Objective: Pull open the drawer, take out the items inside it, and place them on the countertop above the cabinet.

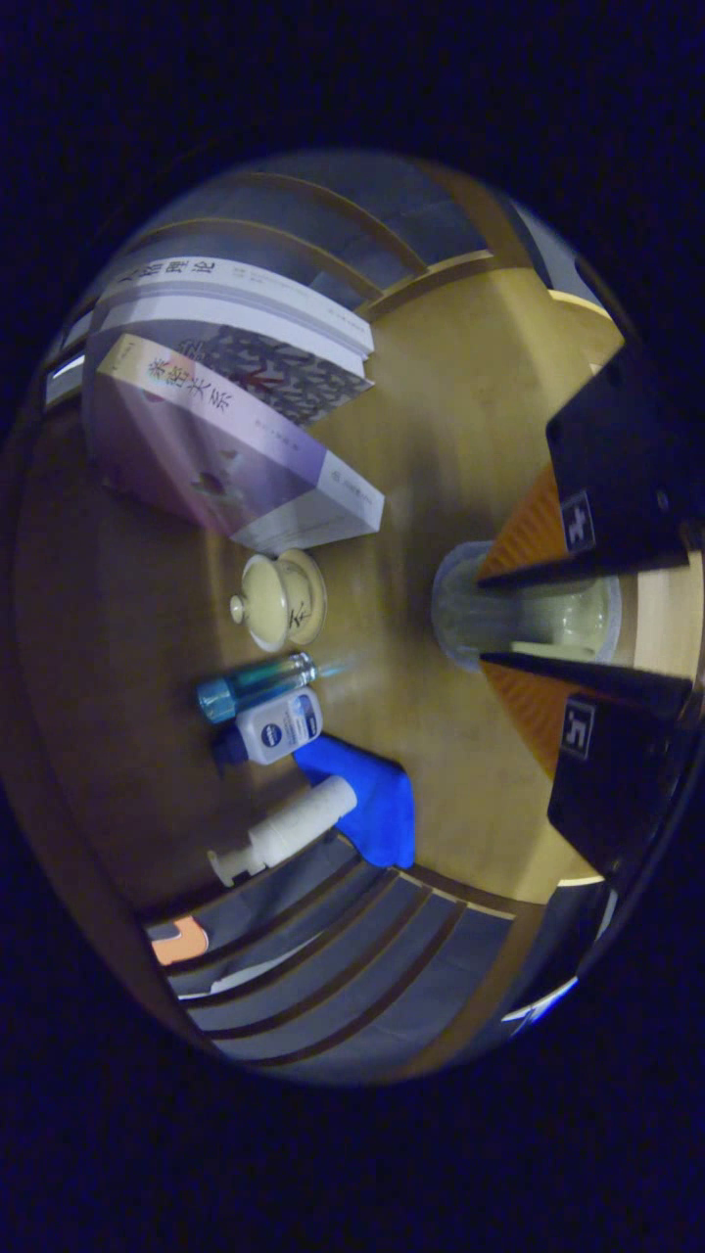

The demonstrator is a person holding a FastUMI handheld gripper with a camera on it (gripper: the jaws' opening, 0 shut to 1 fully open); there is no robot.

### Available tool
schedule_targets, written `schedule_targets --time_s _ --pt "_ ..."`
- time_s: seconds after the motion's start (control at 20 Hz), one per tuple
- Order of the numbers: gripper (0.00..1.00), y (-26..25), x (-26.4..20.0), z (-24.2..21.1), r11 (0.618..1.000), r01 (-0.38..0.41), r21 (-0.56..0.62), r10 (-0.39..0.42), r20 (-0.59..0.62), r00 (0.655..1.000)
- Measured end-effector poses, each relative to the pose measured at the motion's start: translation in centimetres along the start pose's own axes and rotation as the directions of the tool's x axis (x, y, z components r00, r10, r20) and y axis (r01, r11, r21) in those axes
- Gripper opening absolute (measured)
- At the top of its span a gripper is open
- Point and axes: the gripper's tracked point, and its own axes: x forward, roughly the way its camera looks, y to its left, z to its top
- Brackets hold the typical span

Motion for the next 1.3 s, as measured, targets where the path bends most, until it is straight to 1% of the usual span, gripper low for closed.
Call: schedule_targets --time_s 0.1,0.2,0.25,0.45,0.6,0.7,0.85,1.05,1.15,1.3 --pt "0.63 -0.2 -0.5 0.0 1.000 0.009 -0.006 -0.009 0.023 1.000" --pt "0.72 0.2 -0.9 -0.2 1.000 0.006 -0.018 -0.005 0.050 0.999" --pt "0.77 0.0 -1.3 -0.2 1.000 0.018 -0.025 -0.016 0.070 0.997" --pt "0.77 0.5 -3.9 1.0 0.998 0.029 -0.057 -0.018 0.184 0.983" --pt "0.77 1.6 -6.6 0.5 0.997 0.009 -0.071 0.009 0.244 0.970" --pt "0.82 2.4 -8.4 -0.5 0.997 -0.007 -0.081 0.028 0.267 0.963" --pt "0.96 3.8 -10.6 -2.0 0.993 -0.012 -0.121 0.050 0.311 0.949" --pt "0.96 6.1 -15.4 -3.3 0.989 -0.032 -0.147 0.092 0.420 0.903" --pt "0.98 6.8 -18.1 -4.2 0.987 -0.042 -0.156 0.110 0.462 0.880" --pt "0.98 7.3 -21.7 -5.7 0.985 -0.061 -0.164 0.139 0.525 0.840"
